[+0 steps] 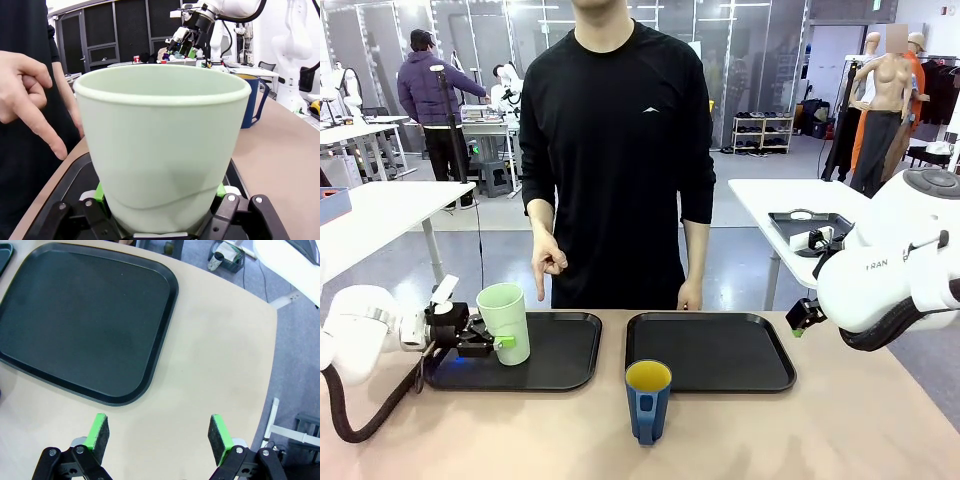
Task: Sort and store the cups by type.
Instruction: Place the picked Reusable plastic cup into the Flat Tray indicated by the person.
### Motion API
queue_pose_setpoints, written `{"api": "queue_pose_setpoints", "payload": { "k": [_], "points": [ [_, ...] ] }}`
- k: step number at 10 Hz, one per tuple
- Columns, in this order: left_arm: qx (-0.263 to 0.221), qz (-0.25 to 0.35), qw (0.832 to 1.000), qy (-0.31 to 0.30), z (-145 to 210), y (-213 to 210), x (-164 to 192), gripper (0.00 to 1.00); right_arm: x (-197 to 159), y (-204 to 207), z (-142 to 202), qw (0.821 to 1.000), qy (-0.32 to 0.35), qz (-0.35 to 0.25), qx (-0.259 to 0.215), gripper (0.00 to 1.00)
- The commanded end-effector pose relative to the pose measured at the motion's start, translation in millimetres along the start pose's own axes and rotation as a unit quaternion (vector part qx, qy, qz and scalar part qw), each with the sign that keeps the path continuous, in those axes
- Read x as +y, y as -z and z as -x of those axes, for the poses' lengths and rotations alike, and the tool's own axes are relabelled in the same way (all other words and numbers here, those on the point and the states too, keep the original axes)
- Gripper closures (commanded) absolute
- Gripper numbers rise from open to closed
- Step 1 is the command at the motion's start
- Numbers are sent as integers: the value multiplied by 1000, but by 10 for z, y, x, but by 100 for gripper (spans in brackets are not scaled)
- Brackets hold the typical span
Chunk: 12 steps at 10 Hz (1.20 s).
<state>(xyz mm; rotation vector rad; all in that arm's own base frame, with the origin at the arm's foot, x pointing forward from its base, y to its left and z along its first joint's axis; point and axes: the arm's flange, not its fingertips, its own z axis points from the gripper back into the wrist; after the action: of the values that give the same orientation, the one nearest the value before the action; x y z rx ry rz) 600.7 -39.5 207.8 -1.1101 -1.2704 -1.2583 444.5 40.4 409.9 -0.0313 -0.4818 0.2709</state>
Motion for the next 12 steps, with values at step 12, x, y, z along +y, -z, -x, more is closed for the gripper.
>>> {"api": "queue_pose_setpoints", "payload": {
  "k": [12],
  "points": [
    [-7, -33, 999, -34, 185, -328, 9, 0, -1, 8, 10, 1000, 0, -1, 1, 0]
  ]
}}
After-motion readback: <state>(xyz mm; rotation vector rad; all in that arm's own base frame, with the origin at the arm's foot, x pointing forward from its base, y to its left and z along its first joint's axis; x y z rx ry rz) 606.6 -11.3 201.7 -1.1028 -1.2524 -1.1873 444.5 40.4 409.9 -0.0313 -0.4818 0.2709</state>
